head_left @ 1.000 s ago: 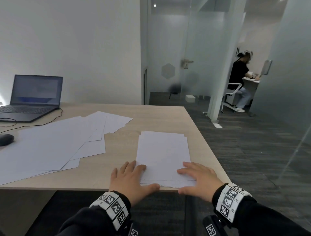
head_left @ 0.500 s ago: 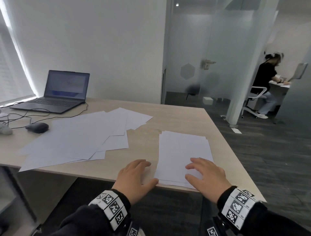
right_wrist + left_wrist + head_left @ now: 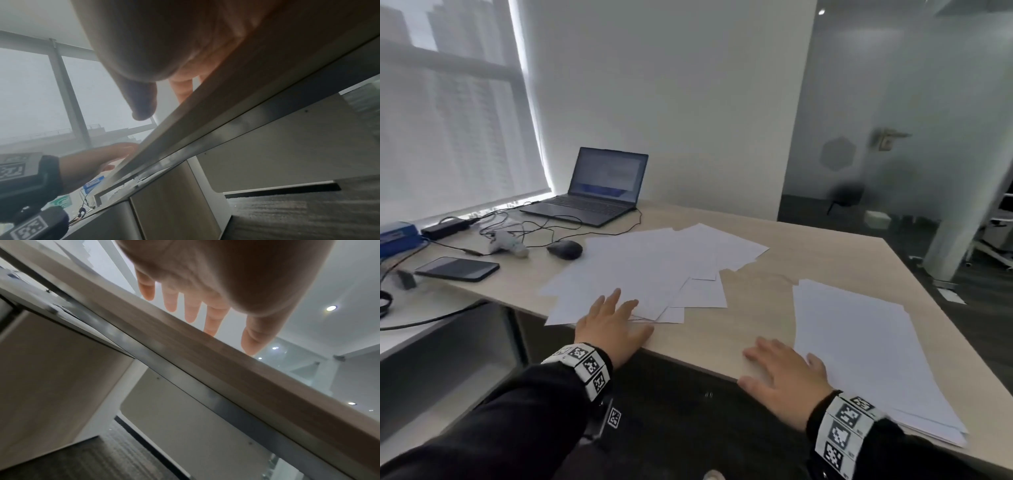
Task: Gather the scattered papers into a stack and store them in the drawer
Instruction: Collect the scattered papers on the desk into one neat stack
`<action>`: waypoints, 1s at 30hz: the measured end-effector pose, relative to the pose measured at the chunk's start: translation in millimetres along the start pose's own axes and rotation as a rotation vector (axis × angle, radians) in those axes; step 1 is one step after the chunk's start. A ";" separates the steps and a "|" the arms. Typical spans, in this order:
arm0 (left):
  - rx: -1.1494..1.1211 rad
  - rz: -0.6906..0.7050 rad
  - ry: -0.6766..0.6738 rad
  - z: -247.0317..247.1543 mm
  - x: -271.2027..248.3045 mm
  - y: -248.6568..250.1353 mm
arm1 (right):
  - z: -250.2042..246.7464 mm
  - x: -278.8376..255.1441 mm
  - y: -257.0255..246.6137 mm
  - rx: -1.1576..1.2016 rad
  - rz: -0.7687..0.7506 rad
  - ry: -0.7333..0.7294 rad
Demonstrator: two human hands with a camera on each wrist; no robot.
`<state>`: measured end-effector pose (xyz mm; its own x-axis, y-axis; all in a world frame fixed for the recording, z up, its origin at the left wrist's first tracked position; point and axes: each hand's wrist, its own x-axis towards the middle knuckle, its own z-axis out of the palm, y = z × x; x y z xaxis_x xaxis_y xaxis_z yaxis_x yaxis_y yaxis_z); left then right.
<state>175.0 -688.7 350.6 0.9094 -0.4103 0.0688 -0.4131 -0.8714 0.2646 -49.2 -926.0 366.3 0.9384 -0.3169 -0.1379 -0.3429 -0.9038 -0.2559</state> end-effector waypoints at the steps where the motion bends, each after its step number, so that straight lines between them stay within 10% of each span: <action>1: 0.019 -0.016 -0.021 -0.2 3.3 -0.6 | -0.3 -1.2 8.5 0.002 0.016 -0.002; 30: 0.203 0.239 0.073 2.8 -55.4 2.0 | 5.0 17.0 -7.3 -0.039 -0.016 -0.003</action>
<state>123.6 -668.5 344.6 0.7837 -0.5954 0.1770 -0.6097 -0.7918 0.0360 -30.9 -923.3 361.1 0.9435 -0.3017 -0.1368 -0.3260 -0.9192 -0.2211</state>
